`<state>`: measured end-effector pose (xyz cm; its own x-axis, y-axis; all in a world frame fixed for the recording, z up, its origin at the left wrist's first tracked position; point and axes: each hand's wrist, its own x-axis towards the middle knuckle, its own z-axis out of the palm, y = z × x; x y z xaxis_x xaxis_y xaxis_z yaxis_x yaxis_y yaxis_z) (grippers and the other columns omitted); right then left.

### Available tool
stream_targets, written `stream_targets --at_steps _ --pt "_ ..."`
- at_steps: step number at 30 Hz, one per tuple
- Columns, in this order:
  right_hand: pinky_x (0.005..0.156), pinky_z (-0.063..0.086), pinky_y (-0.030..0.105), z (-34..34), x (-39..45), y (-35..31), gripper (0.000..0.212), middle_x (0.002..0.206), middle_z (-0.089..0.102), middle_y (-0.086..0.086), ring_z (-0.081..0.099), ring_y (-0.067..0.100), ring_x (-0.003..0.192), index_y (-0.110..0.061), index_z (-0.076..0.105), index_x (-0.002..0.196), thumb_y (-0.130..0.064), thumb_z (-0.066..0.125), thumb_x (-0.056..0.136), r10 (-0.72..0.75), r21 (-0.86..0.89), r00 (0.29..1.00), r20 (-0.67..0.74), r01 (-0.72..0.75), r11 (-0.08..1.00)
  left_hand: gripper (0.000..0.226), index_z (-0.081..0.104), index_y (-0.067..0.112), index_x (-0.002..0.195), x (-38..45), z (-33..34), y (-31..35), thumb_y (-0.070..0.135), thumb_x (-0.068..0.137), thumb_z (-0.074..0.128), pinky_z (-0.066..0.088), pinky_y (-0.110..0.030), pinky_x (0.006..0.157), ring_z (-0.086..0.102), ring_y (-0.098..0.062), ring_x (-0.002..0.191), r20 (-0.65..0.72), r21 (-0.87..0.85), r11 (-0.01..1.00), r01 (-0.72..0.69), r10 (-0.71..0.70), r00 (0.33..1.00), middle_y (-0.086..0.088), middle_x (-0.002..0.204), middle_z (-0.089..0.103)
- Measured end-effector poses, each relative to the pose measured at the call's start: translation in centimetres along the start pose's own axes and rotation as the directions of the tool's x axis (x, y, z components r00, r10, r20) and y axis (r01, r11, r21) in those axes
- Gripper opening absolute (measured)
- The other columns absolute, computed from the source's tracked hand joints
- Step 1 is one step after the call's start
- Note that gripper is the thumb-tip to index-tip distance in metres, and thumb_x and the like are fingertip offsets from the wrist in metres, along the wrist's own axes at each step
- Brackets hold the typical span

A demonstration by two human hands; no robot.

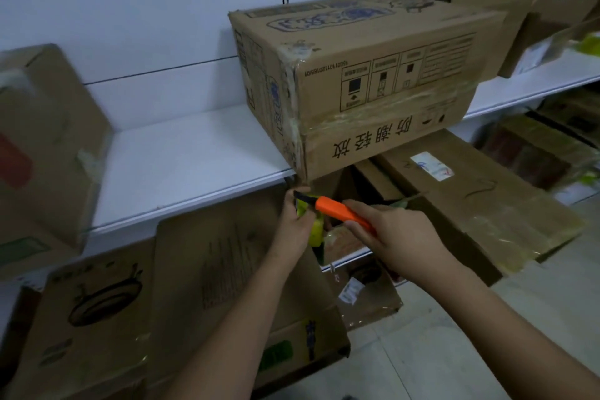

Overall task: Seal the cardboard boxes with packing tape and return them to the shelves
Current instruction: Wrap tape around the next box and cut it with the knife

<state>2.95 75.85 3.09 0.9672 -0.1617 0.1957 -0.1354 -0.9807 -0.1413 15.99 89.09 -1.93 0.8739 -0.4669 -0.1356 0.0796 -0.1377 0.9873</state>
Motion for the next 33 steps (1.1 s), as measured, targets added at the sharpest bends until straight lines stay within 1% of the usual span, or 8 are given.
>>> stream_targets --at_steps 5,9,12,15,20,25,28,33 --pt "0.060 0.052 0.027 0.5 1.2 -1.0 0.048 0.088 0.063 -0.007 0.061 0.010 0.069 -0.034 0.040 0.144 -0.055 0.030 0.102 0.042 -0.026 0.999 -0.005 -0.042 0.999 0.027 0.053 0.033 0.124 0.0 -0.2 0.5 0.021 0.100 0.054 0.049 -0.032 0.091 0.059 -0.013 0.107 0.021 0.000 1.000 0.019 -0.019 1.000 0.002 0.119 0.062" --pt "0.056 0.048 0.023 0.0 2.1 -1.8 0.048 0.084 0.058 -0.009 0.057 0.009 0.067 -0.034 0.039 0.145 -0.056 0.029 0.103 0.086 -0.059 0.996 0.031 -0.084 0.995 0.036 0.052 0.026 0.135 0.0 -0.4 0.6 0.019 0.100 0.055 0.048 -0.020 0.072 0.061 -0.002 0.098 0.025 -0.052 0.998 0.023 -0.022 0.999 0.002 0.122 0.062" --pt "0.050 0.038 0.022 -0.5 2.5 -2.0 0.051 0.082 0.054 -0.008 0.055 0.011 0.067 -0.036 0.034 0.149 -0.057 0.030 0.103 0.143 -0.075 0.989 0.045 -0.139 0.987 0.029 0.053 0.015 0.129 -0.4 -0.9 0.7 0.008 0.101 0.052 0.049 -0.012 0.053 0.066 0.006 0.068 0.062 -0.100 0.994 0.033 -0.027 0.998 -0.001 0.106 0.063" --pt "0.050 0.040 0.021 -1.3 1.9 -1.8 0.054 0.088 0.062 -0.006 0.057 0.010 0.067 -0.038 0.031 0.152 -0.059 0.031 0.102 0.167 -0.104 0.986 0.025 -0.163 0.981 0.025 0.055 0.013 0.123 -0.1 -1.3 1.0 0.007 0.099 0.055 0.052 -0.021 0.050 0.069 -0.008 0.059 0.078 -0.116 0.992 0.059 -0.050 0.996 -0.007 0.099 0.064" --pt "0.050 0.038 0.021 -2.3 1.2 -2.7 0.053 0.084 0.059 -0.007 0.057 0.010 0.067 -0.037 0.032 0.151 -0.057 0.031 0.102 0.232 -0.165 0.971 0.054 -0.221 0.961 0.024 0.054 0.009 0.120 -0.1 -1.1 2.0 0.007 0.097 0.056 0.052 -0.026 0.048 0.068 -0.025 0.057 0.099 -0.137 0.981 0.137 -0.124 0.987 -0.030 0.114 0.060" --pt "0.052 0.047 0.026 -0.8 2.8 -3.7 0.048 0.075 0.055 -0.005 0.060 0.013 0.064 -0.031 0.036 0.148 -0.051 0.032 0.104 0.328 -0.200 0.943 0.050 -0.312 0.929 0.009 0.056 0.003 0.105 0.1 -1.1 1.7 0.004 0.097 0.053 0.051 -0.026 0.044 0.065 -0.022 0.048 0.076 -0.204 0.948 0.245 -0.235 0.969 -0.021 0.076 0.063" --pt "0.045 0.036 0.020 -1.8 1.1 -1.3 0.051 0.070 0.047 -0.008 0.050 0.005 0.055 -0.033 0.033 0.150 -0.053 0.031 0.104 0.423 -0.191 0.902 0.091 -0.401 0.896 0.003 0.055 0.004 0.095 -0.4 -1.3 0.1 0.005 0.097 0.054 0.053 -0.026 0.049 0.064 -0.026 0.048 0.080 -0.205 0.932 0.299 -0.289 0.954 -0.021 0.061 0.064" --pt "0.050 0.032 0.013 -3.6 -1.7 -1.4 0.053 0.077 0.050 -0.015 0.051 -0.001 0.060 -0.040 0.031 0.151 -0.057 0.034 0.101 0.273 -0.055 0.929 0.251 -0.268 0.962 0.006 0.056 0.002 0.099 -0.9 -1.6 -0.7 0.006 0.101 0.051 0.053 -0.027 0.045 0.064 -0.025 0.045 0.095 -0.280 0.915 0.290 -0.274 0.957 -0.018 0.059 0.065"
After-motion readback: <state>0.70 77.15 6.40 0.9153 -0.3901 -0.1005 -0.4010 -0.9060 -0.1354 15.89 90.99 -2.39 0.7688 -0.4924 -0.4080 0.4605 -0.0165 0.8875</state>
